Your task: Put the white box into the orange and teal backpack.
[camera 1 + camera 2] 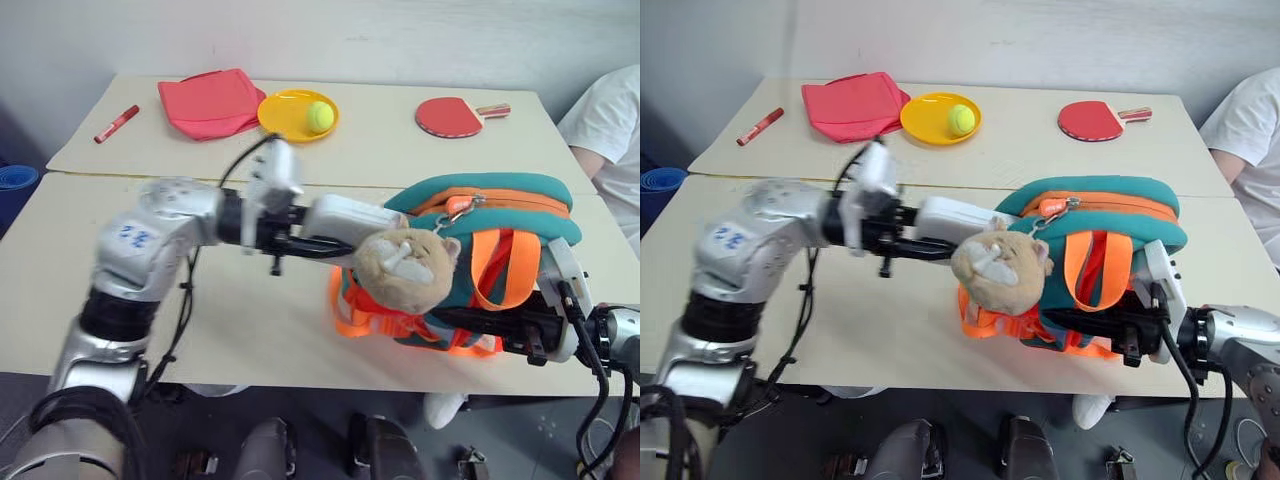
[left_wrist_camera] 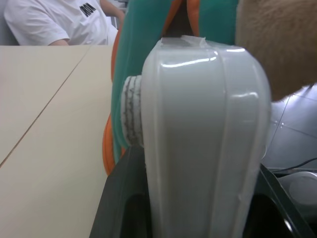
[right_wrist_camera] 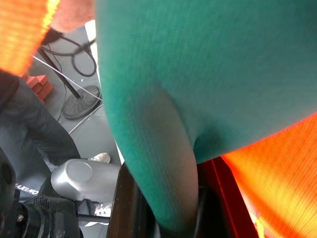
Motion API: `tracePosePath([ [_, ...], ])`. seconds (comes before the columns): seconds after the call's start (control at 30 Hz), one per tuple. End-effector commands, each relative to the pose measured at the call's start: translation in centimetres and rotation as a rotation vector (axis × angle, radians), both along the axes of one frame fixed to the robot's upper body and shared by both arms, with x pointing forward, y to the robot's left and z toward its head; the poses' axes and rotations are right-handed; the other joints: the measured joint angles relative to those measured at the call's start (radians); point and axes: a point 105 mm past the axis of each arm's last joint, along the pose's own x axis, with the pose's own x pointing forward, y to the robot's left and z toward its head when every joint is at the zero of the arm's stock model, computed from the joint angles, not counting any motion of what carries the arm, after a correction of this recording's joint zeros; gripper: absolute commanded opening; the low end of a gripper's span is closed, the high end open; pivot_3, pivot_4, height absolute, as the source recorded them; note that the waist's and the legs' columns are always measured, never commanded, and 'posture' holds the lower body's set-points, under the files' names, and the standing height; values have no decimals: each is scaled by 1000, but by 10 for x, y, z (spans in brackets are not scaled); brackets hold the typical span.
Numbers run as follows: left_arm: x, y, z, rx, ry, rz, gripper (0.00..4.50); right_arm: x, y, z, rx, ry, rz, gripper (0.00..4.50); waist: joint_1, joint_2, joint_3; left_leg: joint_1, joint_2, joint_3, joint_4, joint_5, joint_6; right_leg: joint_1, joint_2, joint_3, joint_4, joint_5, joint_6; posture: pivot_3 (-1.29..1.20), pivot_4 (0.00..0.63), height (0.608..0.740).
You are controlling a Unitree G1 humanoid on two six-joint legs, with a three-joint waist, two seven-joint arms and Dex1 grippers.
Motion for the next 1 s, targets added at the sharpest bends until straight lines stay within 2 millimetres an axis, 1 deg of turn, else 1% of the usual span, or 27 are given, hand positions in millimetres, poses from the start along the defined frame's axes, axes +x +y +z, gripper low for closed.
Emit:
tracePosePath([
  [0.03,10,-35,-5,-5,-51,23,1260,-1,8,3,18,-24,21,13,0,0,0,0,0,0,0,0,0,0,0,0,0,0,0,0,150,740],
  [0.1,12,-65,-11,-48,-39,6,1260,-1,12,0,12,-26,29,13,0,0,0,0,0,0,1,0,0,1,0,0,0,0,0,0,150,740],
  [0.13,11,-73,-13,-60,-38,-3,1260,-1,13,0,10,-27,31,13,0,0,0,1,0,0,1,0,1,1,0,-1,0,0,0,0,150,740],
  [0.2,9,-83,-18,-51,-68,-28,1260,-1,15,-1,8,-31,35,13,-1,0,0,0,0,0,1,0,1,1,0,-1,-1,0,1,0,150,740],
  [0.23,12,-85,-19,-58,-74,-16,1260,-1,17,-1,11,-34,36,13,-4,0,0,0,0,0,1,0,1,1,-1,-1,-1,0,1,0,150,740],
  [0.27,14,-84,-20,-71,-71,-13,1978,0,18,-1,13,-39,35,0,-5,0,0,1,0,0,1,0,1,1,-1,0,-1,0,1,0,150,740],
  [0.3,17,-80,-18,-89,-71,-7,2199,0,19,-1,16,-42,33,0,-5,0,0,1,1,0,1,0,1,1,-2,0,-1,0,1,0,150,740],
  [0.4,23,-64,-10,-143,-97,2,3100,1,20,-1,24,-56,17,0,-4,0,0,2,2,-1,1,1,0,1,-2,0,0,0,0,0,150,740],
  [0.43,23,-58,-7,-166,-108,-6,3472,1,20,-1,26,-58,13,0,-4,0,0,2,2,-1,1,1,0,1,-3,0,0,0,0,0,150,740],
  [0.47,25,-48,-2,-198,-105,-14,3721,1,21,-1,29,-60,10,0,-4,0,0,2,2,-1,1,1,0,1,-3,0,0,0,0,0,150,740],
  [0.5,26,-33,5,-237,-101,-30,3976,2,22,0,34,-66,3,0,-4,0,0,2,2,-1,1,1,0,1,-3,0,0,0,0,0,150,740],
  [0.57,28,-1,11,-258,-89,-48,3976,3,23,0,43,-72,-5,0,-12,0,0,2,2,-1,1,1,0,1,-3,0,0,0,0,0,150,740],
  [0.63,22,26,8,-207,-37,-93,3976,3,23,0,45,-73,-9,0,-19,0,0,2,3,-1,1,1,0,1,-2,-1,0,0,0,0,150,740],
  [0.7,17,40,5,-159,3,-121,3976,4,23,0,45,-74,-11,0,-20,0,0,2,3,-1,1,1,-1,1,-2,-1,1,-1,-1,0,150,740],
  [0.77,12,55,1,-97,2,-126,3976,6,24,0,42,-80,-13,0,-14,0,0,2,2,-1,1,1,-1,1,-1,-2,1,-1,-1,0,150,740],
  [0.83,8,61,6,-104,-15,-130,3976,8,24,1,40,-88,-14,0,-10,0,0,2,0,-2,2,0,1,2,-1,-2,1,0,0,0,150,740],
  [0.93,-4,54,19,-175,-46,-154,3976,11,26,2,39,-92,-12,0,-3,0,0,0,0,-2,6,-1,2,3,-2,-2,0,0,1,0,150,740],
  [1.0,-13,48,22,-202,-54,-167,3976,12,28,1,38,-88,-7,0,-4,0,0,0,1,-3,7,-2,2,3,-4,-2,0,0,1,0,150,740],
])
